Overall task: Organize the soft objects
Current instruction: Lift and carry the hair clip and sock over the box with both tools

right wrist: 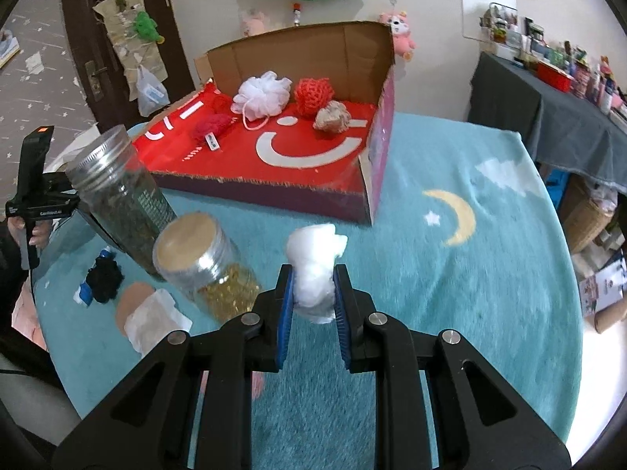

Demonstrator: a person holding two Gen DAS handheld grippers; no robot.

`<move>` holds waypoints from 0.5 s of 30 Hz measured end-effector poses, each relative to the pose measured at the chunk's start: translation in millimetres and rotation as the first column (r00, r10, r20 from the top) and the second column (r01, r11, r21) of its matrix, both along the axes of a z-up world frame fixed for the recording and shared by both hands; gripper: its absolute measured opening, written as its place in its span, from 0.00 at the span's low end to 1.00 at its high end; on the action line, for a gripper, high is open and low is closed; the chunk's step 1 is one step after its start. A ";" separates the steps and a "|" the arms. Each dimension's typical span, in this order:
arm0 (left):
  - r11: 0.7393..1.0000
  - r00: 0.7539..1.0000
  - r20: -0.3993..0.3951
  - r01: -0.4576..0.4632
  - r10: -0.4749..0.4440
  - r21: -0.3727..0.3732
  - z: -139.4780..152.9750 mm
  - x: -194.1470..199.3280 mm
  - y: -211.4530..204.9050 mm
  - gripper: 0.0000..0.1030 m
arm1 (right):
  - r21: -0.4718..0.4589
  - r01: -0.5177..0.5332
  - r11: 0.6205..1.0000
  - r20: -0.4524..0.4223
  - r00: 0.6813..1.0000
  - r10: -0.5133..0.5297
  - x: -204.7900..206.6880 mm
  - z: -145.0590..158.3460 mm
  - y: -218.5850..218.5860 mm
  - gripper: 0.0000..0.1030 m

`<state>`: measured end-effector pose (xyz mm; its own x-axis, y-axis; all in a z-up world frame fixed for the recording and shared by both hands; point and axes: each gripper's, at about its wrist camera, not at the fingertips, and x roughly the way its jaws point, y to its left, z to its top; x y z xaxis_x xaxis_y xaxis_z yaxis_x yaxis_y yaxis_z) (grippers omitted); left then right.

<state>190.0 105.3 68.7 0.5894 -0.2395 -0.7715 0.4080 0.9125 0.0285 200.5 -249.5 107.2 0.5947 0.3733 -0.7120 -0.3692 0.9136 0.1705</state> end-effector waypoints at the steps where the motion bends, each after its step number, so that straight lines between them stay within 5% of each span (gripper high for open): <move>1: 1.000 1.000 0.000 0.005 -0.005 -0.001 1.3 1.1 -0.4 0.39 | 0.005 -0.006 1.000 0.001 1.000 0.006 2.0 1.4 -0.3 0.18; 15: 0.998 0.997 0.023 0.068 -0.068 0.000 30.0 24.8 -16.8 0.39 | 0.077 -0.078 0.994 0.013 0.997 0.077 36.0 25.2 6.4 0.18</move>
